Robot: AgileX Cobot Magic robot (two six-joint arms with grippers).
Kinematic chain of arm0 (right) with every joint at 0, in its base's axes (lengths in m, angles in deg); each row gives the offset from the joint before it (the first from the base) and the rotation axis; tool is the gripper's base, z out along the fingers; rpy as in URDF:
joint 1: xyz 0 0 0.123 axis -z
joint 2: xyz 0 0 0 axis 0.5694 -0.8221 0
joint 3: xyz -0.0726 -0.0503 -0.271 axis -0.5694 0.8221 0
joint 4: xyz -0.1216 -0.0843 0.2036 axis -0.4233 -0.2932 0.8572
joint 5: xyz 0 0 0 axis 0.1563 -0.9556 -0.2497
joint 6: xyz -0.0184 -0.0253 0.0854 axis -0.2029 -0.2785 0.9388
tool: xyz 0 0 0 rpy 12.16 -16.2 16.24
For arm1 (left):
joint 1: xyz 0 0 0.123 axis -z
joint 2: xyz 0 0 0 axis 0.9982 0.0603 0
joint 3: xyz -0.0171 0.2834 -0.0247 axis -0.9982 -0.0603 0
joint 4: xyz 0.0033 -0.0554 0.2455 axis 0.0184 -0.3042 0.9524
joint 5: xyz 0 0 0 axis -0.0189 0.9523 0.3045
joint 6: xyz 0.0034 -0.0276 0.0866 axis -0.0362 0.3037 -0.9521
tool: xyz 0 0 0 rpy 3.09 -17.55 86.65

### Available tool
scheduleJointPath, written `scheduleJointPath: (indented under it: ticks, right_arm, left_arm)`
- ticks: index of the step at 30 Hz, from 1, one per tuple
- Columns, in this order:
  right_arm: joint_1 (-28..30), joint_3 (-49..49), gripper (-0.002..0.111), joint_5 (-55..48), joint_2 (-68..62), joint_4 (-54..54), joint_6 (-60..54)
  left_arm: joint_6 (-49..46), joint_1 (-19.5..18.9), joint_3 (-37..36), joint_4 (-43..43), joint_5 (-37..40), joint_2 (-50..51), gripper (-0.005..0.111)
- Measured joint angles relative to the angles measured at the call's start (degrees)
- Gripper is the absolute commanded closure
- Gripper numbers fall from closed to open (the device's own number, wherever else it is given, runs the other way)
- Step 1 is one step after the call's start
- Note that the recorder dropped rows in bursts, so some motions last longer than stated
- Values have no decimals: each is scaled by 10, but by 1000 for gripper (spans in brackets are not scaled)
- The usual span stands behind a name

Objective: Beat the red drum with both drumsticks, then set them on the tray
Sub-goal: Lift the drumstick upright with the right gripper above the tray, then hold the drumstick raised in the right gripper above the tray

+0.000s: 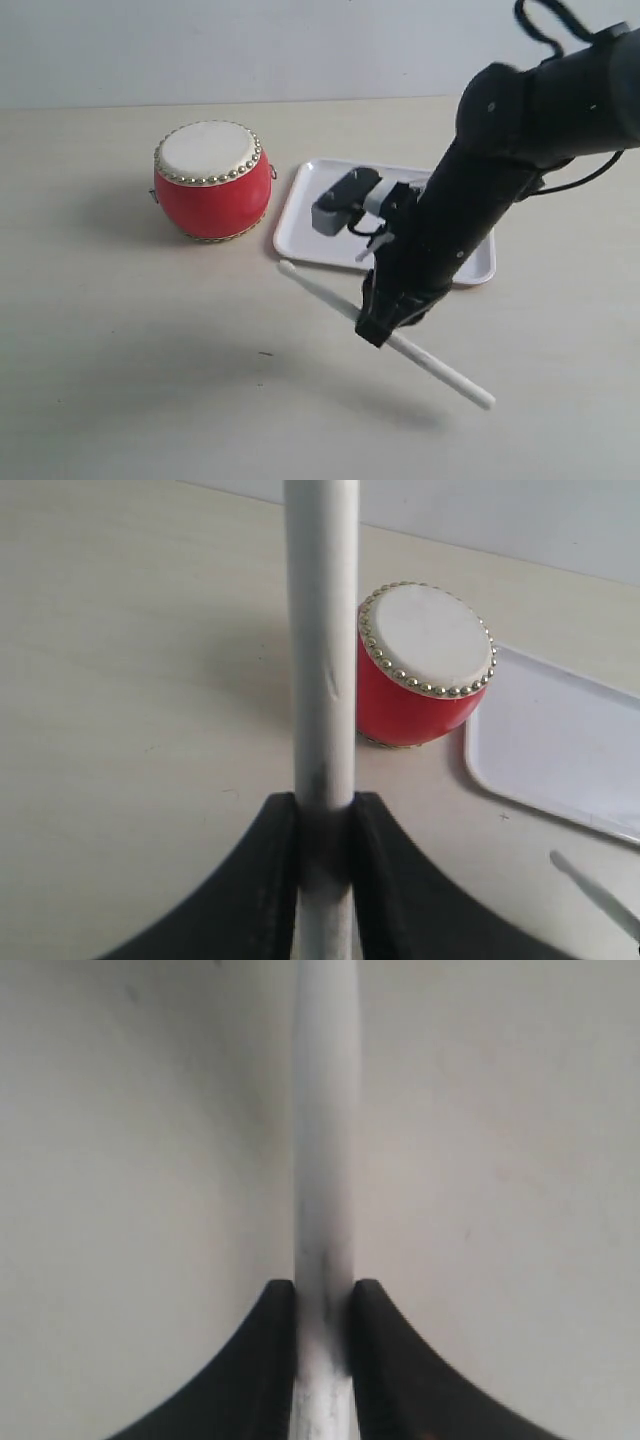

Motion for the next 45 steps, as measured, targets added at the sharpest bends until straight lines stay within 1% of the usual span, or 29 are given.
scheduleJointPath:
  ticks: [2, 4, 8, 18, 25, 30, 34, 37, 40, 42, 45]
  right_arm:
    - [0, 0, 108, 4, 70, 78, -49]
    - [0, 0, 108, 4, 113, 125, -76]
    - [-1, 0, 108, 6, 186, 171, -96]
    - [-1, 1, 108, 15, 317, 207, -98]
    - [-1, 1, 108, 67, 396, 214, -85]
    - [-1, 1, 108, 90, 429, 214, -83]
    - [-1, 1, 108, 101, 439, 177, -68]
    - [-1, 1, 108, 113, 439, 114, -10]
    - [-2, 1, 108, 130, 440, 6, 102]
    - [-10, 1, 108, 142, 443, -101, 213]
    - [-47, 1, 108, 158, 451, -279, 401]
  left_arm:
    - [0, 0, 0, 0, 0, 0, 107]
    - [0, 0, 0, 0, 0, 0, 107]
    - [0, 0, 0, 0, 0, 0, 107]
    - [0, 0, 0, 0, 0, 0, 107]
    - [0, 0, 0, 0, 0, 0, 107]
    - [0, 0, 0, 0, 0, 0, 107]
    - [0, 0, 0, 0, 0, 0, 107]
    - [0, 0, 0, 0, 0, 0, 107]
    - [0, 0, 0, 0, 0, 0, 107]
    - [0, 0, 0, 0, 0, 0, 107]
    - [0, 0, 0, 0, 0, 0, 107]
